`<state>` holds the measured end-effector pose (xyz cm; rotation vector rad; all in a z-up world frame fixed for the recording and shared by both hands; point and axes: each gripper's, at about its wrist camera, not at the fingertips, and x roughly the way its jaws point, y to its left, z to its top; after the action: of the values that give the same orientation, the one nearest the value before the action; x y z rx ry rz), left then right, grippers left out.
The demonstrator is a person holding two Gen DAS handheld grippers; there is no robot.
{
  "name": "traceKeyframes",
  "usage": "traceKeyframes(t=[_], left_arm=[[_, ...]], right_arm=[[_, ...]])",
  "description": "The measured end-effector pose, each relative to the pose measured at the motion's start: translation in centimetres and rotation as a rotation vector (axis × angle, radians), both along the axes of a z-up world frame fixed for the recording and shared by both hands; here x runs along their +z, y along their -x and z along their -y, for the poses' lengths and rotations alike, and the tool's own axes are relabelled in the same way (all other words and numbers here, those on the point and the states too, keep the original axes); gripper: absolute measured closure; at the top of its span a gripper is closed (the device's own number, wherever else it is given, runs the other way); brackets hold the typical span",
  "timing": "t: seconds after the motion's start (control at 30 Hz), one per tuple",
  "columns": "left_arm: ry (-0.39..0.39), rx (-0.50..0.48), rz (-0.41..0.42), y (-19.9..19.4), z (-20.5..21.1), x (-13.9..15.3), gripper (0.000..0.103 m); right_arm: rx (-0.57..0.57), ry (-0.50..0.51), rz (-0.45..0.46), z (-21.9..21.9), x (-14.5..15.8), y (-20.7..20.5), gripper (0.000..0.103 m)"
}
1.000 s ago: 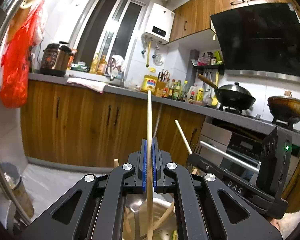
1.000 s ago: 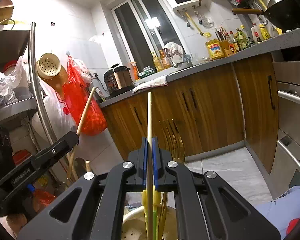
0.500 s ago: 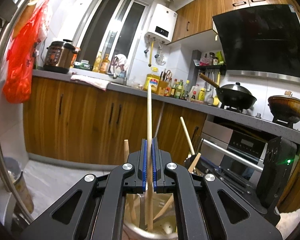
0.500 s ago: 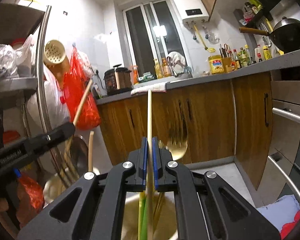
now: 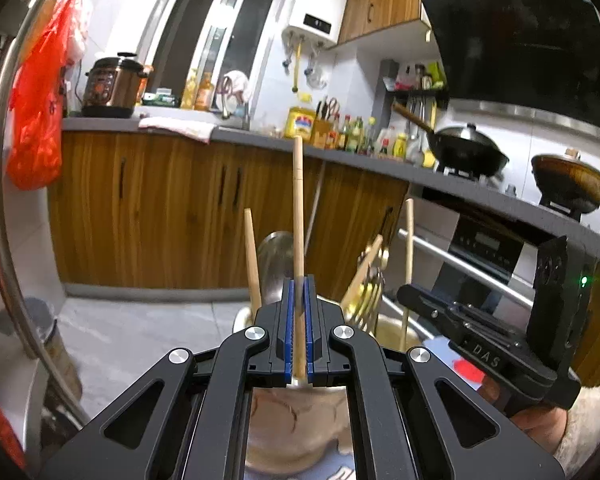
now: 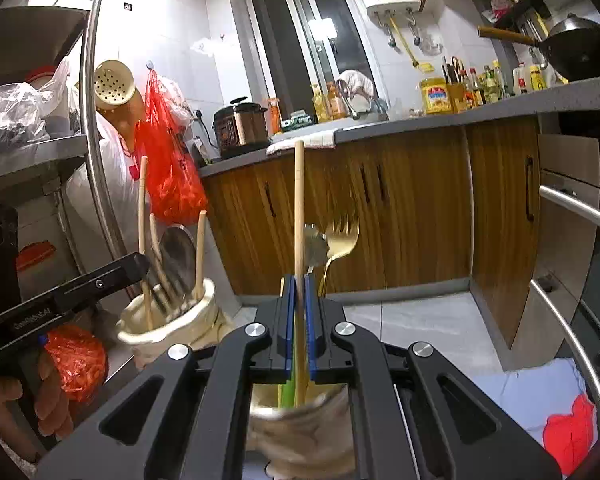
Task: Organize utensils
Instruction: 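Drop the chopsticks into the holder openings, opening both tools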
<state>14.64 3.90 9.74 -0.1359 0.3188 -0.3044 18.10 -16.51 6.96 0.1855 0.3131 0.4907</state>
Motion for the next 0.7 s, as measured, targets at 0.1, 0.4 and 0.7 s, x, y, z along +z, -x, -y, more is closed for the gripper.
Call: traceKeyframes(t=[0.1,0.4,0.7], left_arm=[[-0.032,0.007,-0.009,0.2,0.4,-0.2,0.098],[-0.045,0.005,-0.070,0.1,0.6,-0.9,0.083],[-0.061,0.052,-0.071,2.4,0.3,-0.3,0.058]], right_arm=[[0.008,0.008,-0.029,0.0,-0.2,0.3,0.098],[-0.005,0.058,-0.124,-0.3,-0.7,-0.3,0.097],[-0.036,0.064,-0.177,0.9,0.0,0.7,0.065]])
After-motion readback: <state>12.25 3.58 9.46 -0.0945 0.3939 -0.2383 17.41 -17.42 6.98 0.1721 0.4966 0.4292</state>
